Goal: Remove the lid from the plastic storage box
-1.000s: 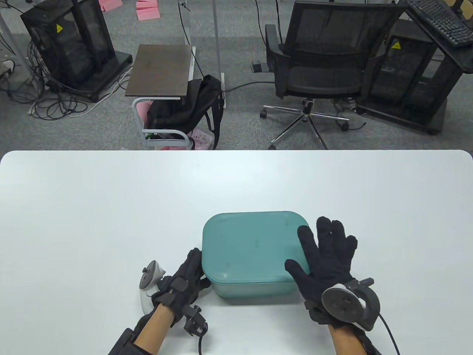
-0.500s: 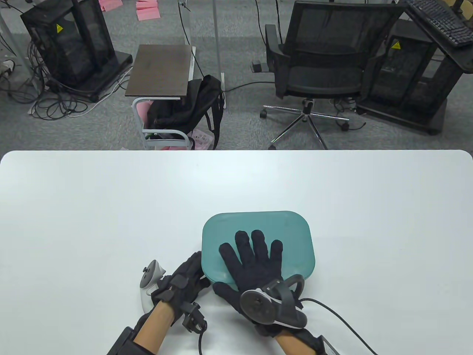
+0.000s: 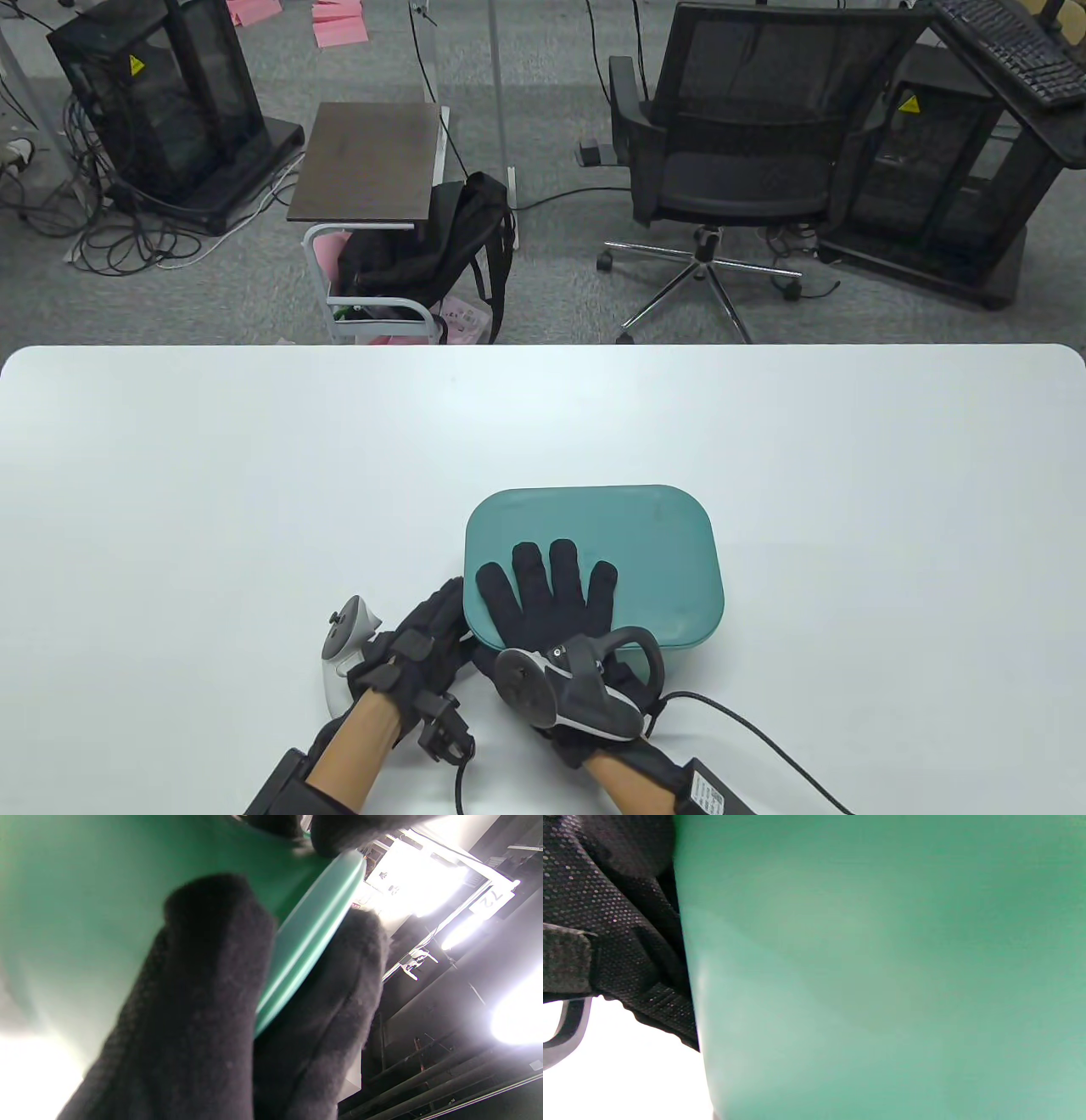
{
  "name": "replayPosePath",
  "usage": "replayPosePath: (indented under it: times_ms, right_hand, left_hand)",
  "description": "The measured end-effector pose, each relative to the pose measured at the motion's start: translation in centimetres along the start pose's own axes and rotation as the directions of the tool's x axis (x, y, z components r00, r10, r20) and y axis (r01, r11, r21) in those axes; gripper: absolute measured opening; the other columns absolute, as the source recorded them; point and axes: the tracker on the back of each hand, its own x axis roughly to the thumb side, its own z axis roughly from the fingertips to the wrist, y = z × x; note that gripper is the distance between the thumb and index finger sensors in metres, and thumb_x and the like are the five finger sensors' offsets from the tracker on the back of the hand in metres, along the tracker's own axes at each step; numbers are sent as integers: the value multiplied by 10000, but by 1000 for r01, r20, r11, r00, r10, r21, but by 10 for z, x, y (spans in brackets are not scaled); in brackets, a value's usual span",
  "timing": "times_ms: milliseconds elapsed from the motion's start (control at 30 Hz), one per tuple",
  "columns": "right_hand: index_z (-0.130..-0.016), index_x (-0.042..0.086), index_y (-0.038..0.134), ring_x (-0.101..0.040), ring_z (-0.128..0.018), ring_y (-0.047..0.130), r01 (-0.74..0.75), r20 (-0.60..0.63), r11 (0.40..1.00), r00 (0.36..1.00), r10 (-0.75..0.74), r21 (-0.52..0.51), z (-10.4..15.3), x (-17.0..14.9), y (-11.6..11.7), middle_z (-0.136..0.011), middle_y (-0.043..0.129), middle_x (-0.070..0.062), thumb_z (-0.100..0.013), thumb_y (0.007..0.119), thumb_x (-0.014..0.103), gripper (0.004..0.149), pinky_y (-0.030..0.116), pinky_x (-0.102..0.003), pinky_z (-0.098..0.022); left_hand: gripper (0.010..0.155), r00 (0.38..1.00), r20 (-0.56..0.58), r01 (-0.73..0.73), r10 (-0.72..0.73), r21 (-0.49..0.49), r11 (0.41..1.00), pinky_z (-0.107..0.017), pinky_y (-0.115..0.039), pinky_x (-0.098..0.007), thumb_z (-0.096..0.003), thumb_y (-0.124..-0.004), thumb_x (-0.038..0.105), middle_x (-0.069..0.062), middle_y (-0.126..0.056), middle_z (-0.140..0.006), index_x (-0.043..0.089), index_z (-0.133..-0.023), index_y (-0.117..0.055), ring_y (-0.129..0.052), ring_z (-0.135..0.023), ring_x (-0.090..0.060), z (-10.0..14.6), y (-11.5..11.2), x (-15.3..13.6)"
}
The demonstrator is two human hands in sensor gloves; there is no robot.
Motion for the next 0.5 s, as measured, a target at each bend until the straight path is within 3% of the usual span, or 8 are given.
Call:
replayPosePath:
  times_ms: [500]
  right_hand:
    - [-1174,268,322,-530,-1077,348,76,31,997,997,-75,-22,2,-6,-9,-1233,344,-151,-589,571,644,738,359,-787,-664]
  left_hand:
    - [491,1000,5,4,-4,-6,1000,-654,-256,-698,-606,-539,482,-249,-69,-1131,138,-934,-660,-98,-992,-536,-2,0,0]
